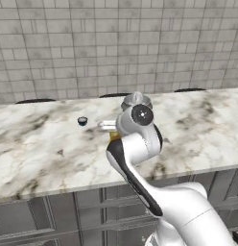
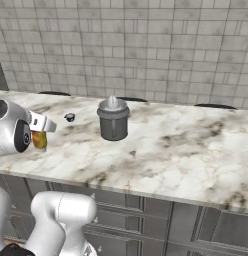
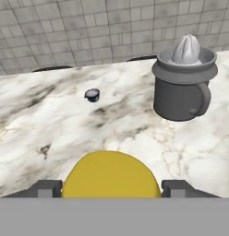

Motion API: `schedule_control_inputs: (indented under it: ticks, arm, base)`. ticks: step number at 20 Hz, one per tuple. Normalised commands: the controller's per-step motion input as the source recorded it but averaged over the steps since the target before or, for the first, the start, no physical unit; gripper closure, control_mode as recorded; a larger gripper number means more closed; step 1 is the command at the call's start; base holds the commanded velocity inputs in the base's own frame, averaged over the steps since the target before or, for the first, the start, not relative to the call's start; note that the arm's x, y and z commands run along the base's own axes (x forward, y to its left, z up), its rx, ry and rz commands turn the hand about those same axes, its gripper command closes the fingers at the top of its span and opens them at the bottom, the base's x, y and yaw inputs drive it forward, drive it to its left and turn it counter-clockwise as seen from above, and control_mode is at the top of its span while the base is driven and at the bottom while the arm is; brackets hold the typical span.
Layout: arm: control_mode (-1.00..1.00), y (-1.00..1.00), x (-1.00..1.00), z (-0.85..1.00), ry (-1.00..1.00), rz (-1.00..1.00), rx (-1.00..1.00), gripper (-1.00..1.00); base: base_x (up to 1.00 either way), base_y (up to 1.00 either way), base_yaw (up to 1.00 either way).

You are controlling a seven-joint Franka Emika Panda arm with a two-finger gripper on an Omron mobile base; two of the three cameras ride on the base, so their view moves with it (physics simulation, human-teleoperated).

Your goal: Move the syrup bottle and mustard from the cabinet to the dining counter.

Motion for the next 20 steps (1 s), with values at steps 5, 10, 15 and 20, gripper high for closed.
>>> schedule_control_inputs:
  ticks: [5, 10, 15, 20]
  arm:
    - [-1.0, 0.13, 0.13, -0.42, -0.01, -0.02, 0.0, 1.0]
    - [-1.0, 0.09, 0.17, -0.4, -0.05, -0.01, 0.0, 1.0]
    - [-1.0, 0.11, 0.32, -0.27, -0.03, -0.02, 0.0, 1.0]
    - [-1.0, 0.1, 0.31, -0.24, -0.01, -0.03, 0.0, 1.0]
  base:
    - [0.0, 0.0, 0.0]
    - [0.0, 0.0, 0.0]
    - [0.0, 0.0, 0.0]
    - [0.0, 0.0, 0.0]
